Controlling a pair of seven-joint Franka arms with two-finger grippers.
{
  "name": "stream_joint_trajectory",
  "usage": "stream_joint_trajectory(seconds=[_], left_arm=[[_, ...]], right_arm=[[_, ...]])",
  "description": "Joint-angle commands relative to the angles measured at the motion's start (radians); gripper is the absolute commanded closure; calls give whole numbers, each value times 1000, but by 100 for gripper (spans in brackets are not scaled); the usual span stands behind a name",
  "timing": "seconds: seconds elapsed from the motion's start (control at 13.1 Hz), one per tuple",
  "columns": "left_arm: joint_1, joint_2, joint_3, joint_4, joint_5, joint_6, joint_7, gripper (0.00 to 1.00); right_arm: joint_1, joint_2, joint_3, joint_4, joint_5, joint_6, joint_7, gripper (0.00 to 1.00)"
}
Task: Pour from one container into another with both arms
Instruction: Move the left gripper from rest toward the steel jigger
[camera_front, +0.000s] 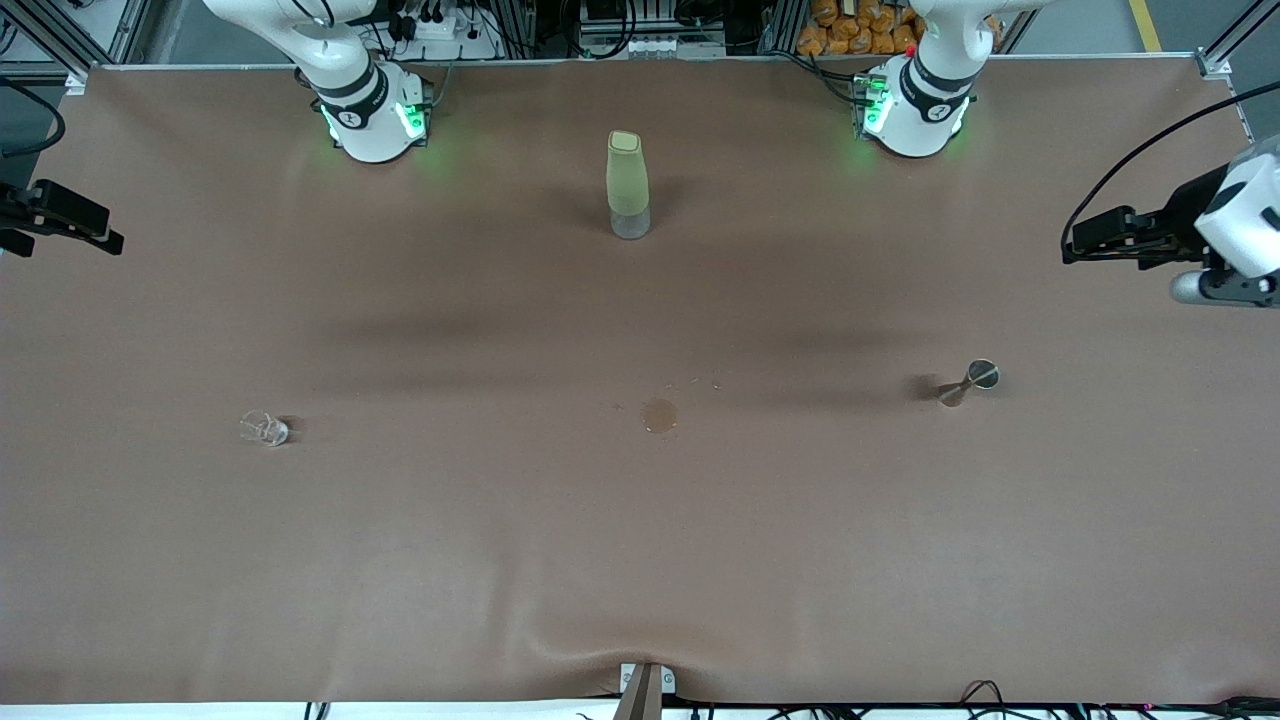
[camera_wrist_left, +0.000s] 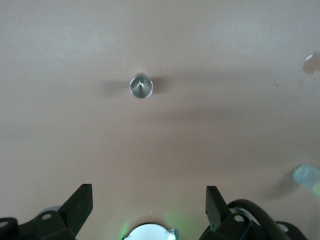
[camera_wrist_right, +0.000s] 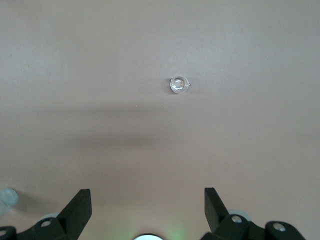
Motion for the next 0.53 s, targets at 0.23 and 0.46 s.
stream_joint_trajectory(seconds=[0.23,0.46], left_arm=[[54,-54,-10,-178,-24,97,205,0],[77,-49,-7,-247,-38,154,360,0]], right_arm=[[-122,8,-4,8,-15,-5,-424,0],[-156,10,-4,7,-17,3,-678,0]])
